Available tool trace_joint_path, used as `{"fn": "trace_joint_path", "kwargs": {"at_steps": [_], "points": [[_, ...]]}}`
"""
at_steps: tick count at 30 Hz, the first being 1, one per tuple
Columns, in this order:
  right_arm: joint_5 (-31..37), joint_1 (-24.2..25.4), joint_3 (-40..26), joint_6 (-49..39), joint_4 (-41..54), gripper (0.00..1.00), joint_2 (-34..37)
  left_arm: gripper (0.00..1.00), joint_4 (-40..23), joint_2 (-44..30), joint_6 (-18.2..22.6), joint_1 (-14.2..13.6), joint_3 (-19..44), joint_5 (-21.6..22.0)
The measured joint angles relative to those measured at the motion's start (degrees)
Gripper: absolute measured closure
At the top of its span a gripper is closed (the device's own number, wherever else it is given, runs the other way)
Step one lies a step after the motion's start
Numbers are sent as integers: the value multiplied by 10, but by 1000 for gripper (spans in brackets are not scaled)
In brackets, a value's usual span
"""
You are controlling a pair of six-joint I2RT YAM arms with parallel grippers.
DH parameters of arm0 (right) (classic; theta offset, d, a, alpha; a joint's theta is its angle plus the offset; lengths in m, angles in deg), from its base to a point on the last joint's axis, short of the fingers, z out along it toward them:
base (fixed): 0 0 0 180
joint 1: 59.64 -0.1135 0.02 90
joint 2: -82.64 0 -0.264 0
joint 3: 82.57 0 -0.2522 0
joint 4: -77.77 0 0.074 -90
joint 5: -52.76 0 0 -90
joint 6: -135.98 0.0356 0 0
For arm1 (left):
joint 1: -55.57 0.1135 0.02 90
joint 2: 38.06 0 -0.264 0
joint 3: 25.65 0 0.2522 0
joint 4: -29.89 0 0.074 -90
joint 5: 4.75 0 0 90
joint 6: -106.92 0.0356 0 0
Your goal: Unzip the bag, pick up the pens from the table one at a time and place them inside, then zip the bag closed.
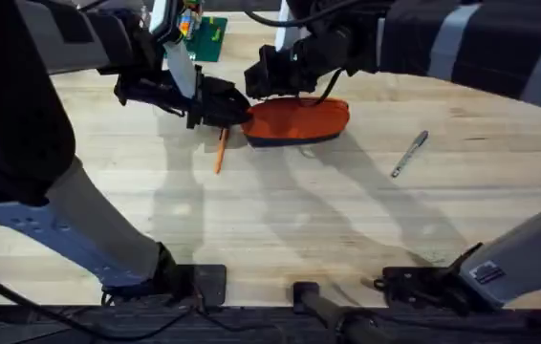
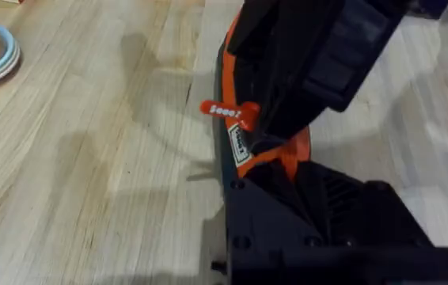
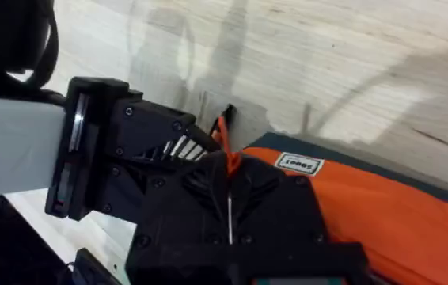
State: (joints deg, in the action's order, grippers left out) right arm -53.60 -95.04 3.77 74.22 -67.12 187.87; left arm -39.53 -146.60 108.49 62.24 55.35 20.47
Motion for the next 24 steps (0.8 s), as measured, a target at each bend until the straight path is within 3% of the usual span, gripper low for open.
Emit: {"fn": "trace_joint_path", "kwargs": {"at_steps": [12, 17, 19, 24], "points": [[0, 0, 0, 0, 0, 968, 0, 959, 0, 0, 0, 0, 0, 0], [-3, 0, 0, 0, -1, 864, 0, 959, 0, 0, 0, 0, 0, 0], [-4, 0, -1, 0, -1, 712, 0, 959, 0, 0, 0, 0, 0, 0], [-6, 1, -1, -21, 1, 41, 0, 959, 0, 0, 0, 0, 0, 0]]}}
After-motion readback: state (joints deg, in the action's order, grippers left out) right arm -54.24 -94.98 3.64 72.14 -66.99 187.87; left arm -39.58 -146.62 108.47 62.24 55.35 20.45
